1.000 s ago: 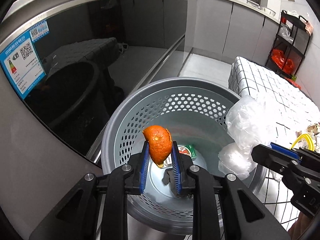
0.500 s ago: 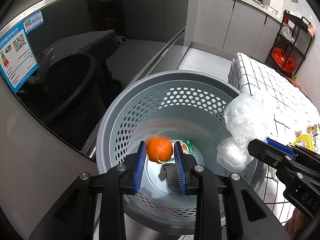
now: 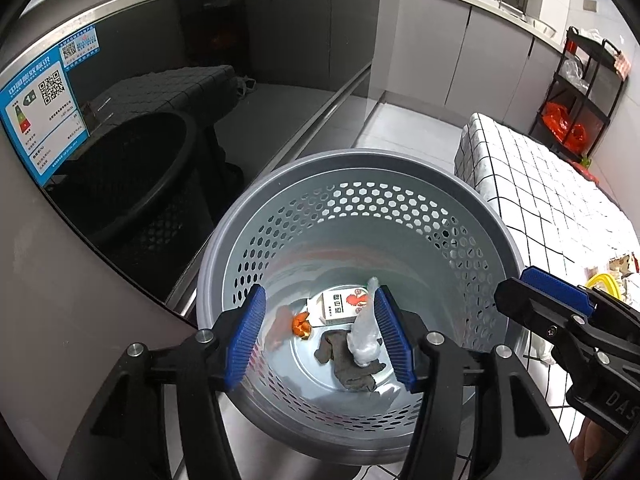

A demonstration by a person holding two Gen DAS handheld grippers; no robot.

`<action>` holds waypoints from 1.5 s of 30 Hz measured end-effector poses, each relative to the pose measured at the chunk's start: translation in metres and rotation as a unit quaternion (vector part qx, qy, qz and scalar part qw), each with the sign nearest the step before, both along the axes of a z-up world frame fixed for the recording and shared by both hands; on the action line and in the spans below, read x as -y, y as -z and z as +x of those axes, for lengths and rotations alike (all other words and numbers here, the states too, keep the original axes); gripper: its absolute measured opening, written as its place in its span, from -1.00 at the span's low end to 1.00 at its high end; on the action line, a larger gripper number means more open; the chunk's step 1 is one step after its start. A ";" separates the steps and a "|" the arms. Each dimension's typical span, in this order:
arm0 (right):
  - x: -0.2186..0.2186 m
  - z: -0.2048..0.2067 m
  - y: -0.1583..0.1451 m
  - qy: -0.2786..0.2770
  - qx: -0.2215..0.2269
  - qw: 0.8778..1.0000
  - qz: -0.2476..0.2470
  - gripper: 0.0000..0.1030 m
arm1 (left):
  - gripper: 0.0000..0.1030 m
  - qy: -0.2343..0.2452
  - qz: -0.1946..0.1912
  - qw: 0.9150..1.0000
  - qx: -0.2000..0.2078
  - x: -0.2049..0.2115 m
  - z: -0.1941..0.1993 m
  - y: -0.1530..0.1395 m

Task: Collect trash
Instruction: 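Open both grippers to drop the orange peel and bag into the basket, then move both grippers back over the table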

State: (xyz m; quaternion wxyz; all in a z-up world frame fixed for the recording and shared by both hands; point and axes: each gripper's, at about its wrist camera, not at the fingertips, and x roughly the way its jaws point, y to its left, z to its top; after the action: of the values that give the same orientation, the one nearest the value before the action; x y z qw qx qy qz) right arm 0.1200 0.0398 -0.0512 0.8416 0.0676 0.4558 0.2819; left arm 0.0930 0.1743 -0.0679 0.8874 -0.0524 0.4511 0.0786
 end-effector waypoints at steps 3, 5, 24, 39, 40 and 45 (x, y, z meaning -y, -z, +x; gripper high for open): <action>0.000 -0.001 0.000 0.001 -0.001 1.000 0.000 -0.16 | 0.08 0.001 0.000 1.000 0.000 0.001 -0.001 0.000; 0.001 -0.001 0.001 0.003 0.000 1.000 -0.001 -0.16 | 0.08 0.001 0.000 1.000 0.000 0.001 -0.001 0.000; 0.064 -0.047 -0.011 0.096 0.028 0.995 -0.020 -0.10 | 0.21 0.032 -0.006 0.999 0.028 0.023 -0.021 -0.019; 0.175 -0.096 -0.012 0.230 0.047 0.971 -0.054 -0.03 | 0.27 0.127 -0.011 0.991 0.033 0.099 -0.032 -0.021; 0.181 -0.096 -0.009 0.236 0.042 0.969 -0.053 -0.03 | 0.27 0.130 -0.011 0.991 0.032 0.102 -0.033 -0.021; 0.196 -0.093 0.002 0.251 0.029 0.966 -0.049 -0.03 | 0.27 0.147 -0.007 0.989 0.028 0.120 -0.032 -0.019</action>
State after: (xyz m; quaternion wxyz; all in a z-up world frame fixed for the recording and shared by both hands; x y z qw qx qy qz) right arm 0.0275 -0.1561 -0.0528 0.9004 0.1302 0.4132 0.0408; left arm 0.0609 0.0540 -0.0493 0.9014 0.0064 0.4292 -0.0576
